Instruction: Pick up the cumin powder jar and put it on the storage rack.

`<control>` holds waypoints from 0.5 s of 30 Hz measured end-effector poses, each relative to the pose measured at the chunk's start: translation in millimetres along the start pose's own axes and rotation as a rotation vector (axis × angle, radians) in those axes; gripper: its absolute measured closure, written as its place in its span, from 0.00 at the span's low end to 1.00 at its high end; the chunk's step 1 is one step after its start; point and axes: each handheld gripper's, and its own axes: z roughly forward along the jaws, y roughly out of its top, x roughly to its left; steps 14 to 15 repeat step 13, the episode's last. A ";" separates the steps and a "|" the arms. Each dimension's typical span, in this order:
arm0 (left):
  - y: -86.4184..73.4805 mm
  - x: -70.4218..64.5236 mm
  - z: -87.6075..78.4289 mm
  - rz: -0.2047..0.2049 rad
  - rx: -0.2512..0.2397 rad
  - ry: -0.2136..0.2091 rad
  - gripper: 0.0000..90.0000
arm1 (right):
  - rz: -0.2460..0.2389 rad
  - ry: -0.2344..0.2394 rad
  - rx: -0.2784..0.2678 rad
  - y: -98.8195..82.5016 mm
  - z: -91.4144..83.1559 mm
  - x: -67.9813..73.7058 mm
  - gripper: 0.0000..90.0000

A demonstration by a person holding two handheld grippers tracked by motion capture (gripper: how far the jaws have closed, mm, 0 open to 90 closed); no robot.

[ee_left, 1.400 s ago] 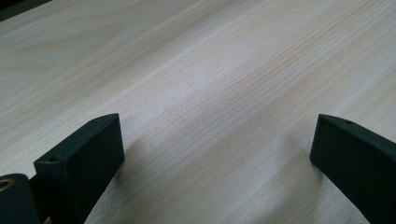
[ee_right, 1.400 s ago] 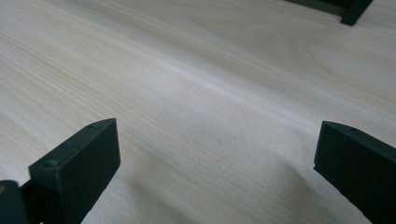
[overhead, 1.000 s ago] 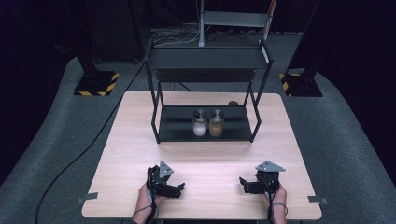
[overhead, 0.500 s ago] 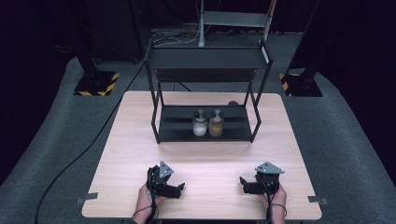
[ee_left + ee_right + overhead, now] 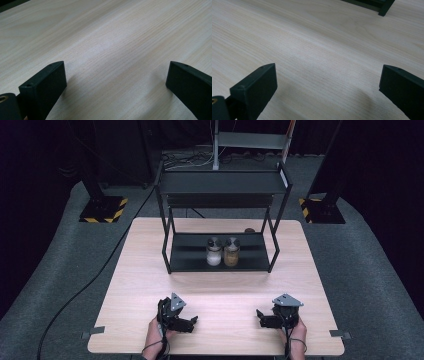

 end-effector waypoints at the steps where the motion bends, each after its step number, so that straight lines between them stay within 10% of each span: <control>1: -0.1 -0.1 0.0 0.000 0.000 0.000 0.03 | -0.001 -0.003 0.001 0.1 0.1 0.5 0.00; 15: 0.4 1.0 0.2 -0.003 0.002 -0.004 0.03 | -0.003 0.003 0.003 0.5 0.3 -0.4 0.01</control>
